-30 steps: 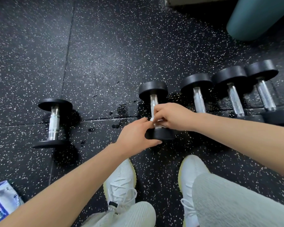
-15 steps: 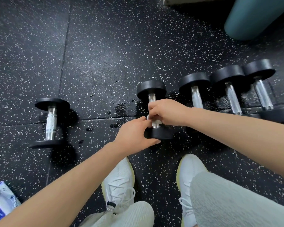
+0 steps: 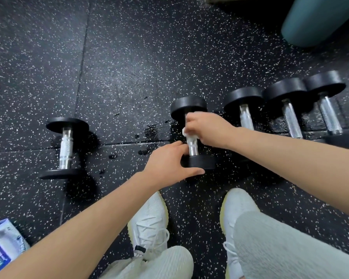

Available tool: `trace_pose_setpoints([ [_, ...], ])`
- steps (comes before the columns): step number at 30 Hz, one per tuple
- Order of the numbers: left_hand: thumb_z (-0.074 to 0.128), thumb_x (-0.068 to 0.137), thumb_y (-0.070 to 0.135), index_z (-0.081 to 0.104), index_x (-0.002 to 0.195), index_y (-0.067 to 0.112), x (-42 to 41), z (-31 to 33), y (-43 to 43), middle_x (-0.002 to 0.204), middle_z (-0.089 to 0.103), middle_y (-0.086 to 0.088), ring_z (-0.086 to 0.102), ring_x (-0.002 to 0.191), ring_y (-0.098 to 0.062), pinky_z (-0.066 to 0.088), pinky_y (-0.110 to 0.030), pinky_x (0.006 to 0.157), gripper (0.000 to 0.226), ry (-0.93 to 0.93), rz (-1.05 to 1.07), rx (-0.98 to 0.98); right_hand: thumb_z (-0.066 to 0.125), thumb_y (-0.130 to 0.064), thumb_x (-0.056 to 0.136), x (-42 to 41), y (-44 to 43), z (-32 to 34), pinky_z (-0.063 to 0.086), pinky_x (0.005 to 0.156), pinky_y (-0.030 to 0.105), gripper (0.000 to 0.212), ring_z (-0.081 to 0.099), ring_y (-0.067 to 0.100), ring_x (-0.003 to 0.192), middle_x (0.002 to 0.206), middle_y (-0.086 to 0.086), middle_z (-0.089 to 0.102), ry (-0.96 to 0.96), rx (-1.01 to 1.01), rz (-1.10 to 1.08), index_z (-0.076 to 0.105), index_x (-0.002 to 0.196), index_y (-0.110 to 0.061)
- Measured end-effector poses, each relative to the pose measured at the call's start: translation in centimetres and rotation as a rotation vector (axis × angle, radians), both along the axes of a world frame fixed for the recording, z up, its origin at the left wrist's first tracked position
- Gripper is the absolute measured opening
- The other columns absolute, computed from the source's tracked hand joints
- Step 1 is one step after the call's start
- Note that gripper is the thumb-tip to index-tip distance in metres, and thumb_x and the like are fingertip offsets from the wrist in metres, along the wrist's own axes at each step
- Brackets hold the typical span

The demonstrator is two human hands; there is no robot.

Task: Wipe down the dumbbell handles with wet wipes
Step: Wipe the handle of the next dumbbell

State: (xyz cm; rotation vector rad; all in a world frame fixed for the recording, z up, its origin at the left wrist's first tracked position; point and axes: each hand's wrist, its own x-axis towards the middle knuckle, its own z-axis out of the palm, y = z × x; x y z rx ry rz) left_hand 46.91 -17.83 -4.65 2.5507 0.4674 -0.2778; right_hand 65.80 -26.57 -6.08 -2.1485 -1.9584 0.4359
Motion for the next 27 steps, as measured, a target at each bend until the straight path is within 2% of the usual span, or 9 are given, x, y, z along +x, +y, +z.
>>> trace_pose_setpoints([
  [3, 0.064, 0.073, 0.085, 0.047, 0.09, 0.047, -0.2, -0.4, 0.2, 0.089, 0.055, 0.015, 0.055, 0.081, -0.008, 0.045, -0.034, 0.066, 0.045, -0.014, -0.011, -0.001, 0.069, -0.011, 0.088, 0.2, 0.4, -0.4, 0.05, 0.066, 0.036, 0.017, 0.063, 0.027, 0.09, 0.099, 0.002, 0.061, 0.032, 0.079, -0.189, 0.077, 0.101, -0.017],
  [6, 0.056, 0.075, 0.088, 0.06, 0.108, 0.042, -0.6, -1.1, 0.3, 0.098, 0.057, 0.016, 0.06, 0.089, -0.01, 0.053, -0.038, 0.075, 0.057, -0.004, -0.032, 0.005, 0.073, -0.004, 0.08, -0.9, -1.3, -0.8, 0.05, 0.064, 0.034, 0.019, 0.063, 0.024, 0.085, 0.095, -0.002, 0.061, 0.063, 0.033, -0.023, 0.075, 0.093, -0.018],
  [10, 0.057, 0.077, 0.086, 0.06, 0.121, 0.045, -0.8, -1.0, 0.6, 0.099, 0.057, 0.015, 0.06, 0.093, -0.011, 0.054, -0.039, 0.078, 0.061, 0.006, -0.036, -0.006, 0.07, -0.006, 0.081, -1.4, -2.8, 0.0, 0.05, 0.063, 0.037, 0.016, 0.062, 0.021, 0.082, 0.092, -0.005, 0.06, 0.086, -0.073, 0.132, 0.072, 0.091, -0.019],
  [13, 0.061, 0.077, 0.084, 0.062, 0.116, 0.045, -0.7, -0.8, 0.6, 0.1, 0.058, 0.015, 0.06, 0.092, -0.011, 0.054, -0.04, 0.079, 0.055, 0.019, -0.021, -0.032, 0.071, -0.007, 0.081, -0.8, -1.1, 0.1, 0.052, 0.064, 0.037, 0.018, 0.064, 0.023, 0.084, 0.094, -0.003, 0.061, 0.047, -0.033, 0.042, 0.075, 0.095, -0.019],
  [18, 0.07, 0.078, 0.072, 0.051, 0.093, 0.049, -0.8, -0.3, 0.3, 0.092, 0.051, 0.015, 0.053, 0.084, -0.007, 0.045, -0.033, 0.071, 0.034, -0.001, 0.014, -0.085, 0.067, -0.02, 0.093, -1.0, 0.6, -0.6, 0.051, 0.07, 0.039, 0.014, 0.063, 0.026, 0.089, 0.098, 0.0, 0.061, 0.058, 0.084, -0.307, 0.077, 0.103, -0.019],
  [20, 0.071, 0.078, 0.068, 0.05, 0.093, 0.048, -0.7, -0.2, 0.2, 0.091, 0.051, 0.017, 0.052, 0.083, -0.006, 0.041, -0.031, 0.069, 0.032, 0.002, 0.014, -0.087, 0.07, -0.017, 0.09, -1.9, -0.6, -0.6, 0.052, 0.07, 0.039, 0.012, 0.063, 0.026, 0.089, 0.096, 0.001, 0.062, 0.051, 0.064, -0.23, 0.076, 0.101, -0.017],
  [23, 0.07, 0.078, 0.067, 0.058, 0.1, 0.042, -0.7, -0.3, 0.4, 0.093, 0.056, 0.017, 0.056, 0.085, -0.007, 0.045, -0.031, 0.071, 0.035, 0.013, 0.015, -0.068, 0.072, -0.008, 0.08, -2.7, -2.9, -0.2, 0.049, 0.062, 0.034, 0.02, 0.063, 0.023, 0.083, 0.092, -0.003, 0.063, 0.08, 0.025, -0.044, 0.076, 0.096, -0.019],
  [25, 0.068, 0.077, 0.068, 0.057, 0.099, 0.041, -0.8, -0.2, 0.4, 0.094, 0.058, 0.015, 0.058, 0.085, -0.008, 0.049, -0.032, 0.072, 0.036, 0.024, 0.013, -0.051, 0.073, -0.005, 0.075, -2.5, -3.0, -0.1, 0.042, 0.058, 0.028, 0.026, 0.062, 0.021, 0.082, 0.091, -0.005, 0.062, 0.033, 0.017, -0.016, 0.075, 0.096, -0.021],
  [27, 0.068, 0.077, 0.069, 0.05, 0.093, 0.045, -0.8, -0.1, 0.3, 0.092, 0.057, 0.014, 0.056, 0.082, -0.009, 0.046, -0.032, 0.069, 0.034, 0.036, 0.008, -0.039, 0.072, -0.005, 0.075, -2.0, -1.4, -0.3, 0.044, 0.058, 0.03, 0.027, 0.062, 0.023, 0.085, 0.094, -0.003, 0.06, -0.055, 0.021, -0.062, 0.075, 0.098, -0.02],
])
